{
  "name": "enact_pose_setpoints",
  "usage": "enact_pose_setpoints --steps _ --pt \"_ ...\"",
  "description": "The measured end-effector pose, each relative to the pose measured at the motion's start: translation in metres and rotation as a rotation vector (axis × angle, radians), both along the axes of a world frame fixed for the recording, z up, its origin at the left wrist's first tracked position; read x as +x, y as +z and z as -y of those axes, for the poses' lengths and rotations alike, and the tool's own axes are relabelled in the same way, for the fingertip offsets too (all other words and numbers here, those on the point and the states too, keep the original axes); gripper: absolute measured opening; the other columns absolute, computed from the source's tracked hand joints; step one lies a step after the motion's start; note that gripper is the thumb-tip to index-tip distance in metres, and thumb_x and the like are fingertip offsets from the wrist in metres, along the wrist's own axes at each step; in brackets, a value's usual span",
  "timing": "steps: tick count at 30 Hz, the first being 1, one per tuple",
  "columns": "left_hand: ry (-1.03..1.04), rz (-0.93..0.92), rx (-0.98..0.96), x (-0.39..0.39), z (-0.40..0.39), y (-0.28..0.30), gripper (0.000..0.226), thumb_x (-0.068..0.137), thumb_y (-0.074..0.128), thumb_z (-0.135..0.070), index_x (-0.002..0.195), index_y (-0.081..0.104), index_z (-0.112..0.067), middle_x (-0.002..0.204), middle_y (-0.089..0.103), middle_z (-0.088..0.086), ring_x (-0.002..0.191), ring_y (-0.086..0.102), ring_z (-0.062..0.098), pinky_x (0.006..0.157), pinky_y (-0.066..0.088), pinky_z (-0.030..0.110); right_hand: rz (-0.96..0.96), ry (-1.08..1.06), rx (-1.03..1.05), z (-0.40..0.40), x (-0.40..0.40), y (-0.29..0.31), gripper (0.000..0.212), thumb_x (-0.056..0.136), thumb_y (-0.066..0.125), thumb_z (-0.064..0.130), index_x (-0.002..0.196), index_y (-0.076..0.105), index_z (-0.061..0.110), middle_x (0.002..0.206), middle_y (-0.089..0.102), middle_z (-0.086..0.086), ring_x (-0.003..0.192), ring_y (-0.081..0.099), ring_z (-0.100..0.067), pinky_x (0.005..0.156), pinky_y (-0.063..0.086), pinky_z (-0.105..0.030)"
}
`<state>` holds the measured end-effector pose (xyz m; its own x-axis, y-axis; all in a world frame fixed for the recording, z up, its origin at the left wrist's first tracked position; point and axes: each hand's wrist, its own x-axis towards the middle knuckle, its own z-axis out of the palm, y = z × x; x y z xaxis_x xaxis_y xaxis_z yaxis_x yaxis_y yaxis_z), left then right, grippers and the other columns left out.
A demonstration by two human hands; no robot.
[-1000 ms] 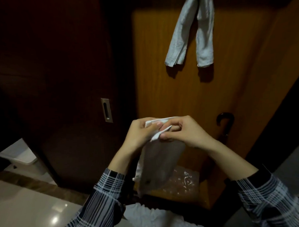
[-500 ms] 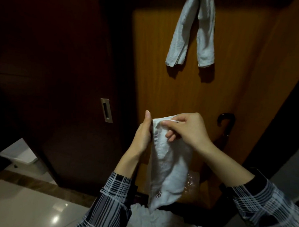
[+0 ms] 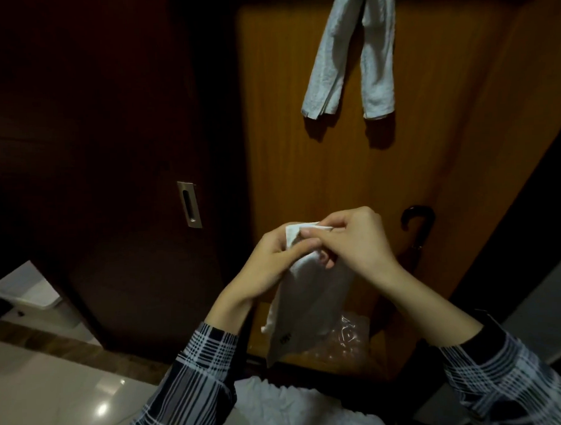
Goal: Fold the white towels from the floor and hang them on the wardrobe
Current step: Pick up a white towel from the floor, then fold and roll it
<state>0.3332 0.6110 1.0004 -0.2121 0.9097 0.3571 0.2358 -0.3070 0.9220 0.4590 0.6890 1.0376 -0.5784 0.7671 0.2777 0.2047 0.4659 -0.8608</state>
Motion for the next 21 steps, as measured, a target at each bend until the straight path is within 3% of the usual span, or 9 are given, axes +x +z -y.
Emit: enact_pose_setpoints --steps 6,10,14,18,19,21 --pt "0.076 -0.084 -0.046 0.001 -0.009 0.006 0.023 0.099 0.045 -0.026 0.101 0.068 -0.029 0.1 0.07 -0.012 0.101 0.064 0.006 0.091 0.046 0.026 -0.01 0.022 -0.058 -0.008 0.004 0.001 0.022 0.084 0.069 0.012 0.063 0.067 0.014 0.041 0.059 -0.001 0.034 0.053 -0.01 0.044 0.042 -0.014" --pt "0.082 -0.063 -0.059 -0.004 -0.012 0.003 0.04 0.095 0.04 -0.035 0.107 0.069 -0.01 0.105 0.071 0.006 0.101 0.065 0.019 0.092 0.048 0.036 0.056 0.134 -0.028 -0.016 0.011 0.005 0.017 0.084 0.071 0.025 0.07 0.071 0.015 0.047 0.061 0.0 0.042 0.054 -0.007 0.047 0.042 -0.016" --pt "0.052 0.006 -0.065 -0.01 -0.011 0.002 0.044 0.096 0.045 -0.036 0.108 0.066 0.001 0.103 0.07 0.013 0.095 0.067 0.021 0.084 0.05 0.032 0.323 0.057 0.476 -0.032 0.021 0.009 0.023 0.074 0.071 0.051 0.072 0.072 0.028 0.073 0.061 0.012 0.079 0.053 -0.009 0.066 0.039 -0.025" --pt "0.067 0.071 -0.057 -0.018 -0.008 0.004 0.046 0.09 0.049 -0.04 0.093 0.064 0.003 0.086 0.066 0.008 0.079 0.062 0.014 0.071 0.049 0.024 0.401 0.196 0.516 -0.048 0.029 0.013 0.032 0.067 0.07 0.057 0.064 0.067 0.026 0.11 0.055 0.012 0.112 0.043 -0.009 0.093 0.034 -0.03" --pt "0.076 0.081 -0.047 -0.021 -0.006 0.006 0.044 0.087 0.048 -0.04 0.09 0.063 0.001 0.083 0.064 0.007 0.075 0.061 0.012 0.068 0.048 0.022 0.421 0.26 0.503 -0.051 0.032 0.013 0.039 0.066 0.067 0.06 0.062 0.066 0.021 0.109 0.059 0.009 0.111 0.047 -0.01 0.093 0.037 -0.032" --pt "0.083 0.104 -0.022 -0.027 -0.003 0.009 0.045 0.085 0.046 -0.039 0.089 0.06 0.003 0.08 0.061 0.008 0.073 0.059 0.014 0.065 0.046 0.021 0.421 0.324 0.49 -0.058 0.037 0.011 0.05 0.066 0.062 0.063 0.055 0.06 0.014 0.086 0.067 -0.001 0.092 0.057 -0.012 0.082 0.045 -0.039"
